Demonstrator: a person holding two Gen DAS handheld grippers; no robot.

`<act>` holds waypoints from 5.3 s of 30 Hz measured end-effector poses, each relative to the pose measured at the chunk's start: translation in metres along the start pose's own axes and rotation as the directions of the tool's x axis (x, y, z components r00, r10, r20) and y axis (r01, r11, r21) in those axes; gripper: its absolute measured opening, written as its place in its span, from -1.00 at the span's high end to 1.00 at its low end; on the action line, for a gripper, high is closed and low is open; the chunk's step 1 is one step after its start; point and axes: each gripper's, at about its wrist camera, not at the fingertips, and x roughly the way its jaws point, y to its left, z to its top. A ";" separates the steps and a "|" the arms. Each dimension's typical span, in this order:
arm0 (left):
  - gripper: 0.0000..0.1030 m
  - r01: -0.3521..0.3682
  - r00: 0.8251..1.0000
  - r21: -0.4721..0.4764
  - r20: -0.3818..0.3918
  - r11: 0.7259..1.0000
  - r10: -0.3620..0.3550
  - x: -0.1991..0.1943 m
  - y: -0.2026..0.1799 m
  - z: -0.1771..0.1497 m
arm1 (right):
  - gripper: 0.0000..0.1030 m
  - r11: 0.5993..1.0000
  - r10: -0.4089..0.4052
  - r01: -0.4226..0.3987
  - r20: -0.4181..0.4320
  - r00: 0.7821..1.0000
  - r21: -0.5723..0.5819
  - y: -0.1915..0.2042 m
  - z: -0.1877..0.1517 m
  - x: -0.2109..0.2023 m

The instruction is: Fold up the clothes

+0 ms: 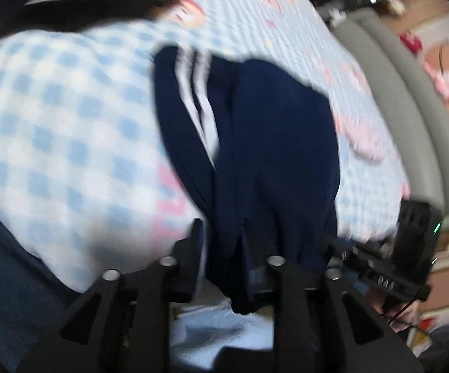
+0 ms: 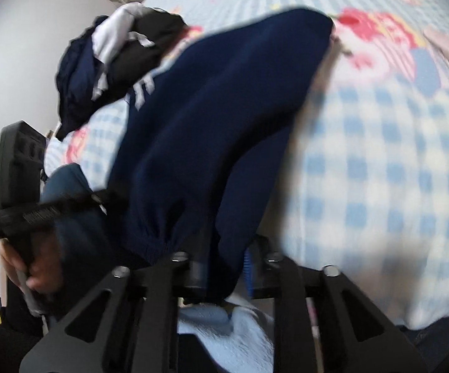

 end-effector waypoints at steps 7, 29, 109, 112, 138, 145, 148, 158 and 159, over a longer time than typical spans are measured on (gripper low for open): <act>-0.08 0.040 0.999 -0.011 -0.002 0.999 -0.040 0.014 0.015 0.043 | 0.13 0.999 0.008 -0.012 0.095 0.995 0.045 -0.025 0.030 -0.017; 0.58 0.022 0.999 0.294 0.028 0.955 -0.032 0.025 -0.060 0.064 | 0.53 0.988 -0.116 0.106 0.090 0.989 0.113 -0.048 0.019 -0.014; 0.86 -0.277 0.945 0.236 0.241 0.931 0.221 0.015 -0.031 0.075 | 0.38 0.989 -0.088 0.052 0.277 0.957 0.137 -0.044 0.060 -0.032; 0.86 -0.290 0.935 0.191 0.267 0.938 0.235 0.009 -0.018 0.079 | 0.38 0.989 -0.104 0.071 0.274 0.956 0.129 -0.045 0.061 -0.032; 0.85 -0.104 0.995 0.476 0.039 0.873 0.097 0.078 -0.095 0.045 | 0.13 0.919 -0.300 0.205 0.261 0.917 0.336 -0.112 0.065 -0.040; 0.85 -0.103 0.994 0.399 0.004 0.911 0.110 0.089 -0.075 0.052 | 0.15 0.955 -0.281 0.253 0.194 0.940 0.157 -0.089 0.092 -0.006; 0.85 -0.095 0.994 0.387 -0.005 0.917 0.106 0.094 -0.070 0.051 | 0.15 0.983 -0.176 0.157 0.228 0.958 0.097 -0.072 0.096 0.001; 0.85 -0.085 0.995 0.393 -0.008 0.915 0.096 0.099 -0.070 0.050 | 0.15 0.997 -0.052 0.062 0.214 0.975 -0.041 -0.022 0.110 0.018; 0.85 -0.090 0.995 0.399 -0.005 0.912 0.101 0.100 -0.071 0.050 | 0.15 0.997 -0.055 0.065 0.210 0.976 -0.043 -0.020 0.112 0.019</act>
